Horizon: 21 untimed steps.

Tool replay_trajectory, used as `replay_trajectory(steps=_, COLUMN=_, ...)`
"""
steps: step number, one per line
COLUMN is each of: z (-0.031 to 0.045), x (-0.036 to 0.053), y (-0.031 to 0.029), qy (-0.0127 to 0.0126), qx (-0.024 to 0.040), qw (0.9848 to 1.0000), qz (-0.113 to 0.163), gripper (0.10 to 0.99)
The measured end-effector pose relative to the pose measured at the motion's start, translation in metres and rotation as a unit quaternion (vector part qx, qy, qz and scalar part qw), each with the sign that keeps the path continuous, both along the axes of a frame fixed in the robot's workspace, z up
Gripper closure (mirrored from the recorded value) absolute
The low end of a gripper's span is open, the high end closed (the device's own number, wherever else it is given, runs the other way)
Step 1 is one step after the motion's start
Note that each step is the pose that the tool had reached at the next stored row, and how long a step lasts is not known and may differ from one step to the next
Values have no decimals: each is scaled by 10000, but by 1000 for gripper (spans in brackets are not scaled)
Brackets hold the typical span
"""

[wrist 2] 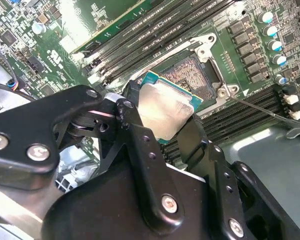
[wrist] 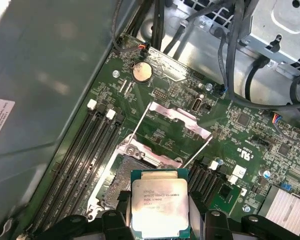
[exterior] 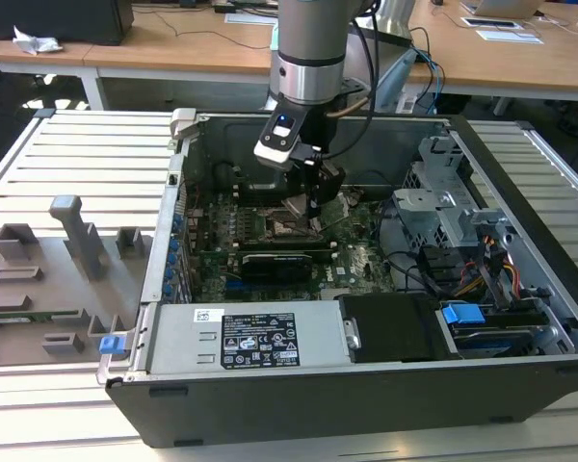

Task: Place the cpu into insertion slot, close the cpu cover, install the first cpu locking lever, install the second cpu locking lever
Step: 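Place the cpu into insertion slot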

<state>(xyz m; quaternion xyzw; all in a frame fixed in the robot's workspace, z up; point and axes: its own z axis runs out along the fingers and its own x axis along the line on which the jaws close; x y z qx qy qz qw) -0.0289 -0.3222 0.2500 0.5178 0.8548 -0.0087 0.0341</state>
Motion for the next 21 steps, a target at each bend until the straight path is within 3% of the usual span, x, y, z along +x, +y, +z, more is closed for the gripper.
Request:
replay_trajectory(steps=6, z=0, x=0, y=1, qy=0, qx=0, qw=10000, qz=-36, gripper=541)
replay_trajectory(steps=12, z=-1, x=0, y=1, qy=0, qx=0, qw=9983, qz=-589, gripper=541)
replay_trajectory(steps=13, z=-1, x=0, y=1, qy=0, qx=0, qw=9976, qz=-695, gripper=541)
replay_trajectory(steps=18, z=-1, x=0, y=1, qy=0, qx=-5, qw=9914, qz=-1308, gripper=541)
replay_trajectory(steps=21, z=-1, x=0, y=2, qy=-1, qx=-7, qw=9885, qz=-1510, gripper=541)
